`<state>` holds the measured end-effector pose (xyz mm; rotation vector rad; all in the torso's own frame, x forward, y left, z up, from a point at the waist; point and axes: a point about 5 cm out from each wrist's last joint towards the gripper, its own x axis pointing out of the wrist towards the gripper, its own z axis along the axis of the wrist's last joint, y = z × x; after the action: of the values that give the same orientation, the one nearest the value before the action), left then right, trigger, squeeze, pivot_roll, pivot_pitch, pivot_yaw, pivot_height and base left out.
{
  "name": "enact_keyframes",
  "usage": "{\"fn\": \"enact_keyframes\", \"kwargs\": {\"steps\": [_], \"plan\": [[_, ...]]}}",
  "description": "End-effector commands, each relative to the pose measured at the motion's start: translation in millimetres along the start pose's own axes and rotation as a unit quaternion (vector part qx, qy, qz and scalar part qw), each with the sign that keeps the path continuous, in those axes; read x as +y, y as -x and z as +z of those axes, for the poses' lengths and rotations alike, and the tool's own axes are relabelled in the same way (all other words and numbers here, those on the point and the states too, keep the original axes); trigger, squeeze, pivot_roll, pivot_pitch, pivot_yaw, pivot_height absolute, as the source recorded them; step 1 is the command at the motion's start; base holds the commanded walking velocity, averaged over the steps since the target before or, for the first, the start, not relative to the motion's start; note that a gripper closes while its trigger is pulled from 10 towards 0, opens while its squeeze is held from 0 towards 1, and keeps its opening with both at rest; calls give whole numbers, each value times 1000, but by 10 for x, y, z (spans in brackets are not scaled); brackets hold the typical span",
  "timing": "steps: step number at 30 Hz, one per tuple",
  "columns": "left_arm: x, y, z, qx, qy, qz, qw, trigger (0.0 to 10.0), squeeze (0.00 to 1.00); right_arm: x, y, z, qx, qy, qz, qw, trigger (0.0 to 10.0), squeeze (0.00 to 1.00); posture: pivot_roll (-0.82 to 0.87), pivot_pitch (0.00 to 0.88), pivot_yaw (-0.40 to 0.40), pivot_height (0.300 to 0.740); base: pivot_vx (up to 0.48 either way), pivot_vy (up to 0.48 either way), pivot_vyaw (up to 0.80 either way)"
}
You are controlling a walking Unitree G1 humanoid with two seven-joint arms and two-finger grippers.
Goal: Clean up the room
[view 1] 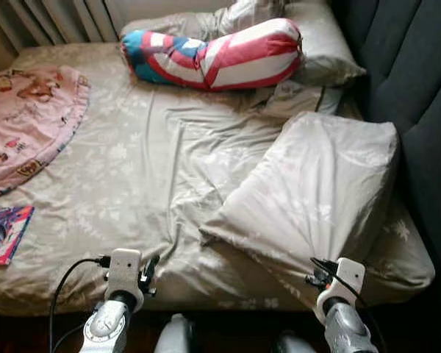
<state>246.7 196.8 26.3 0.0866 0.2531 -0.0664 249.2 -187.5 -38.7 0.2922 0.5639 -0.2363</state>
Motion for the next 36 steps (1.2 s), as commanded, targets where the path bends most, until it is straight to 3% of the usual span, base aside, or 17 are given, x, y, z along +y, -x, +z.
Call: {"fn": "enact_keyframes", "kwargs": {"steps": [1,15,23,26,27,29,33,36], "plan": [[26,0,-7,-1,-5,4,1000,10000,0,-22,54,-177,33,-9,-7,999,10000,0,-38,115,55,738,0,0,0],[34,-44,-14,-2,-8,0,1000,10000,0,-267,17,20,5,-19,-58,998,10000,0,-48,95,61,740,0,0,0],[25,-72,-5,-3,-8,-2,1000,10000,0,-538,18,170,-6,-12,-114,993,10000,0,-55,78,62,740,0,0,0],[31,-90,3,-4,-8,-1,1000,10000,0,-737,28,318,-16,10,-162,987,10000,0,-65,75,65,740,0,0,0],[31,-90,3,-4,-8,-1,1000,10000,0,-737,28,318,-16,10,-162,987,10000,0,-65,75,65,740,0,0,0],[36,-99,6,-4,-8,-2,1000,10000,0,-1002,68,551,-49,24,-214,975,10000,0,-69,77,68,740,0,0,0],[37,-98,5,-4,-8,-2,1000,10000,0,-1080,88,619,-59,25,-228,971,10000,0,-71,77,69,740,0,0,0],[43,-102,-3,-3,-8,-4,1000,10000,0,-1540,259,924,-97,26,-308,946,10000,0,-92,84,77,740,0,0,0]]}}
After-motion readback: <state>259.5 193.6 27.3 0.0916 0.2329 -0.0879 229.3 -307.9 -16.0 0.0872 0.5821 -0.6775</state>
